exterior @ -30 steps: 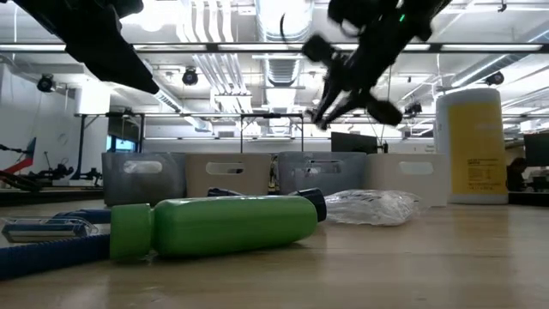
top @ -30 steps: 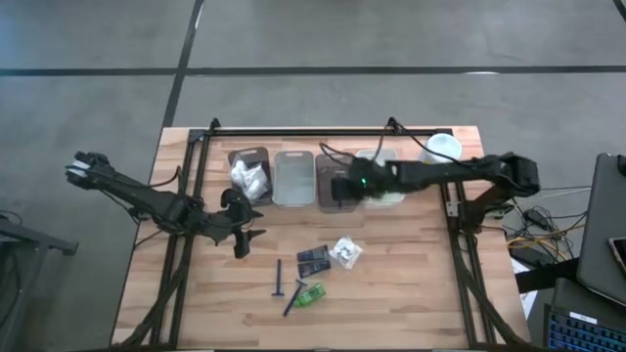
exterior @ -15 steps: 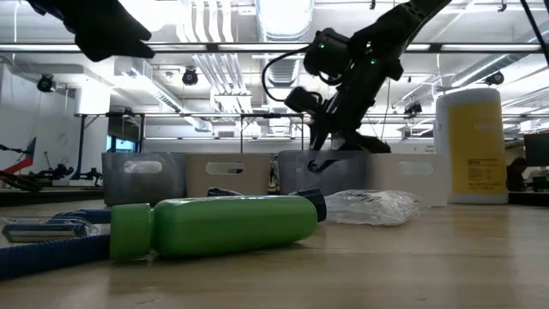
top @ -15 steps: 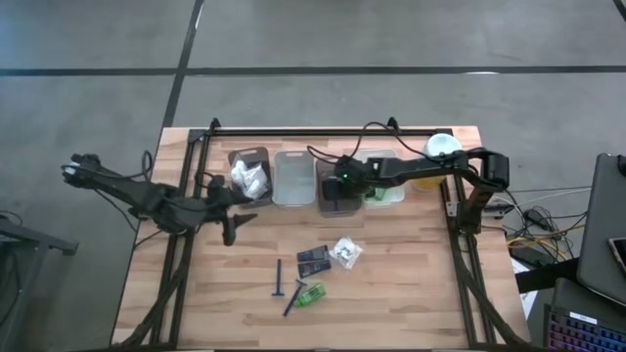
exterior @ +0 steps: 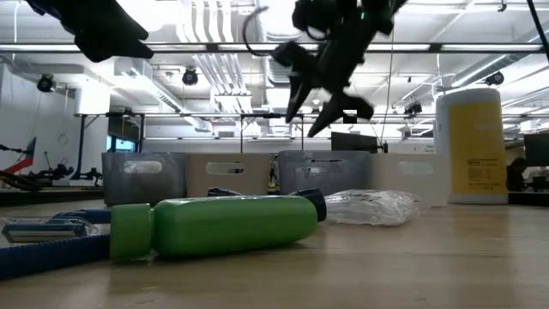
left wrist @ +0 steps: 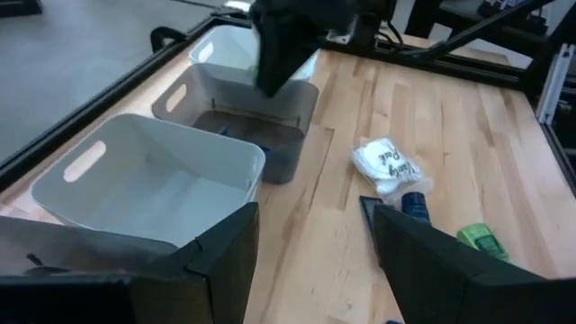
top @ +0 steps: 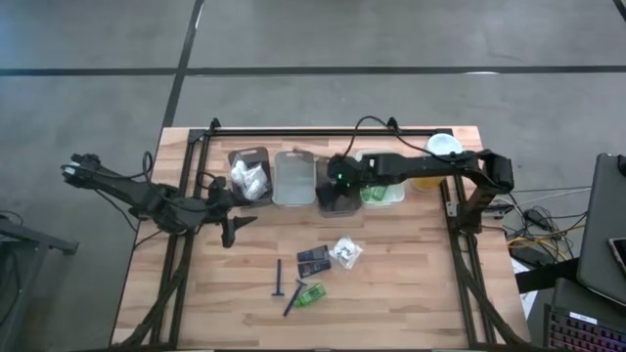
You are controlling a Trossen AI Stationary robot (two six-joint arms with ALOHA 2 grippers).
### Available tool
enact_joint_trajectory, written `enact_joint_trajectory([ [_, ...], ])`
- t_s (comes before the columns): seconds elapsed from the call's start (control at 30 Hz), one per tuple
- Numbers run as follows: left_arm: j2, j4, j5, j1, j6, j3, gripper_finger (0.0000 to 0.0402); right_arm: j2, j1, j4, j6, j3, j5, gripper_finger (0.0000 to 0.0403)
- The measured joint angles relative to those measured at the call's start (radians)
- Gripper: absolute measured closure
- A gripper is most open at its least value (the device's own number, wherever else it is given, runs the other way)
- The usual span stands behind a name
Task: Pick & Place Travel size toiletries
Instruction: Put the blue razor into the right black bin
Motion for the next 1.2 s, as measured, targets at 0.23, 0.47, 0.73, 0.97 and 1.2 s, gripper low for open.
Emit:
enact_joint_trajectory([
  [0.23,0.061,-0.001,0.25,0.0,0.003,0.0,0.0179,-0.001,0.17,-0.25,-0.098,0.09,0.077,0.0154],
  [0.47,0.264,-0.023,0.551,-0.001,0.223,0.013,0.0179,0.0,0.31,-0.294,-0.028,0.061,0.08,0.0142],
  [0.73,0.483,-0.002,0.623,-0.005,0.426,0.066,0.0179,-0.002,0.437,-0.29,0.164,0.059,0.073,0.0139],
  [0.97,0.698,-0.003,0.627,-0.041,0.917,0.164,0.0179,-0.002,0.561,-0.29,0.315,0.045,0.103,0.0161],
  [1.2,0.88,0.0,0.626,-0.039,1.024,0.296,0.0179,-0.002,0.688,-0.291,0.49,0.039,0.173,0.0168],
])
